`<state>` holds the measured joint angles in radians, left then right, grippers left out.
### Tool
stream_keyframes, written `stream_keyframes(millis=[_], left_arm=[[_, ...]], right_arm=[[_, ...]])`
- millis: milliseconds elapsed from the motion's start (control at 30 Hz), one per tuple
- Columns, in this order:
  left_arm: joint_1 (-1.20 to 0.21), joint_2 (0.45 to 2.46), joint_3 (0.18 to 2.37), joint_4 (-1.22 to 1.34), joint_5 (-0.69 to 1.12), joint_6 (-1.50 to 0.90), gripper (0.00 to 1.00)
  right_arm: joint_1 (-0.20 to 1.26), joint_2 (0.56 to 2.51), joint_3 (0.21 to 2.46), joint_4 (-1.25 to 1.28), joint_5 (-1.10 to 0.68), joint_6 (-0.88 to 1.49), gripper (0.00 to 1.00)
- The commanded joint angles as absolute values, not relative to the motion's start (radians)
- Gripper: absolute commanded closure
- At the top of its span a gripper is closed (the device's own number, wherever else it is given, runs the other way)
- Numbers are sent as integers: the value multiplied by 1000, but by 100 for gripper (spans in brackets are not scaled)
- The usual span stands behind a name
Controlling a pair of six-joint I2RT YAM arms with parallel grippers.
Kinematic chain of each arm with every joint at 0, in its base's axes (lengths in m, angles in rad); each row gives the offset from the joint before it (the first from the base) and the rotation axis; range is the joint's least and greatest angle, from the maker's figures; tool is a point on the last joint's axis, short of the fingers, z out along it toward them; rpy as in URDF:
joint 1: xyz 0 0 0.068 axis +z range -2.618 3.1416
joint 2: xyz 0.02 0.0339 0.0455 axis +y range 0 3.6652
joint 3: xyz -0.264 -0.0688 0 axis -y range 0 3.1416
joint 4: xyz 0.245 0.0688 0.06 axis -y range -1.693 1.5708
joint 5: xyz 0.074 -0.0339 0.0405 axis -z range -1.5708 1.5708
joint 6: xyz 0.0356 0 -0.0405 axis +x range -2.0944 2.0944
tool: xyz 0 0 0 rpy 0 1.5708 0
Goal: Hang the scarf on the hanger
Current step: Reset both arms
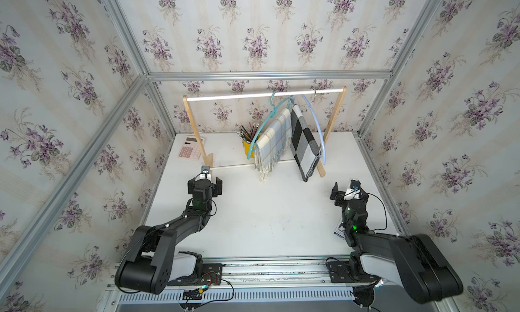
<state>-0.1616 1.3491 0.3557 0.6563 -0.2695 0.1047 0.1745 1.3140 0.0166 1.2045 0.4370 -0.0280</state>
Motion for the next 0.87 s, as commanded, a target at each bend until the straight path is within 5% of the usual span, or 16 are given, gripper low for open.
stream_keyframes(millis=[0,133,367,833], left_arm=[[-107,1423,337,895,-92,136,0],[-57,1562,290,1108,-88,85,0],[-43,1547,379,919,-167,34,0],[-44,1549,381,920,-163,39,0]], right_arm=[[158,1478,9,1679,391,-14,0],[154,1611,23,1772,316,-48,0],[84,1547,206,1331,287,46,0],[75,1544,193,1355,262,43,0]])
